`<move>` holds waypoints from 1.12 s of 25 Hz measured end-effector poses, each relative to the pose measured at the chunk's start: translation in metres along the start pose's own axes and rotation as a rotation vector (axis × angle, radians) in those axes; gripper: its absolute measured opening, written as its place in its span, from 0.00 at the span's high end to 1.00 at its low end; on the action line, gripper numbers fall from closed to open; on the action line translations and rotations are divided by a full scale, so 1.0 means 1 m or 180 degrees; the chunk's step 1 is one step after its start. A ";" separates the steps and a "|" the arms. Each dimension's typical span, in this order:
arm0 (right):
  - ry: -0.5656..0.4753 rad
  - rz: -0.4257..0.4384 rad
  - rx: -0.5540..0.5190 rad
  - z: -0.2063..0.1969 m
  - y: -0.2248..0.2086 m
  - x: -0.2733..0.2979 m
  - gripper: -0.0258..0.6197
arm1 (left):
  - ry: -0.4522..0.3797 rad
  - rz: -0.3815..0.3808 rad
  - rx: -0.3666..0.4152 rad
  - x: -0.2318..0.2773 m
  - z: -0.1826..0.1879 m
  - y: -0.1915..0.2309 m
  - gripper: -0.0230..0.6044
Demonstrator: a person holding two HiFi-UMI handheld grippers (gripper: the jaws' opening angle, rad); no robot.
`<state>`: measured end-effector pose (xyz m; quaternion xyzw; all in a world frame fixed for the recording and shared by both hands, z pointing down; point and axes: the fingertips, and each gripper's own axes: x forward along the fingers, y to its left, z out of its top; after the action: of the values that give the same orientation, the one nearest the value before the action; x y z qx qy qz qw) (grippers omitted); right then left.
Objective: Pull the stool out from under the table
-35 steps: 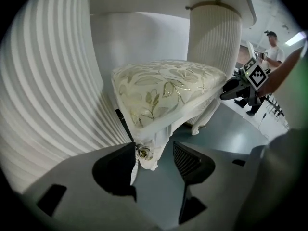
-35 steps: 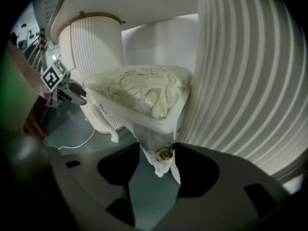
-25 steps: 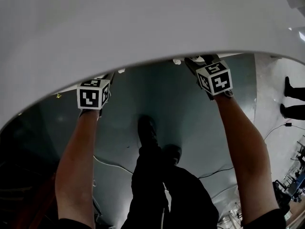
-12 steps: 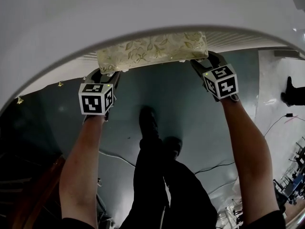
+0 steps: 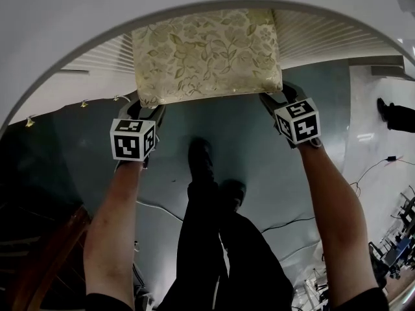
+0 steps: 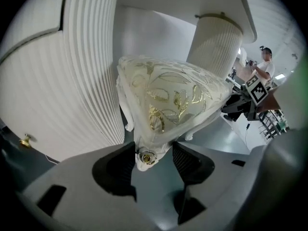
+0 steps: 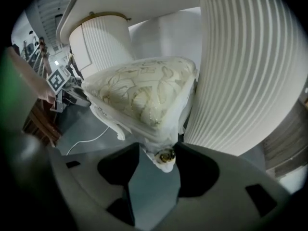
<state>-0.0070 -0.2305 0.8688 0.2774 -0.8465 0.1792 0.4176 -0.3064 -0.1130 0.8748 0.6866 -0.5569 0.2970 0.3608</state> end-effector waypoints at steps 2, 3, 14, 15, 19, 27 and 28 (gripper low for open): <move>-0.0019 0.0005 0.0103 -0.001 0.001 -0.002 0.59 | -0.0010 0.0001 -0.0015 -0.001 0.000 0.001 0.57; -0.0026 0.0003 0.0134 -0.001 0.001 -0.003 0.59 | -0.0009 0.0016 -0.0024 -0.002 0.001 0.001 0.57; 0.0203 0.0109 -0.0412 -0.001 -0.005 -0.001 0.63 | -0.0069 0.0281 -0.0133 -0.007 -0.004 -0.001 0.65; 0.0199 0.0099 -0.0431 -0.001 -0.005 -0.001 0.63 | -0.0049 0.0265 -0.0076 -0.007 -0.005 -0.001 0.65; 0.0114 -0.0139 -0.0195 0.001 -0.016 -0.005 0.65 | 0.0067 0.0034 0.0312 -0.007 -0.011 -0.006 0.67; 0.0313 -0.0177 0.0301 -0.004 0.003 -0.021 0.67 | 0.0478 -0.0287 0.0556 -0.015 -0.002 -0.003 0.63; 0.0382 -0.0132 0.0313 -0.004 0.006 -0.022 0.65 | 0.0548 -0.0315 0.0561 -0.018 -0.001 -0.004 0.63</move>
<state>0.0028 -0.2168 0.8525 0.3038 -0.8042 0.2281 0.4571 -0.3067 -0.1019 0.8601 0.7142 -0.4611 0.3845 0.3598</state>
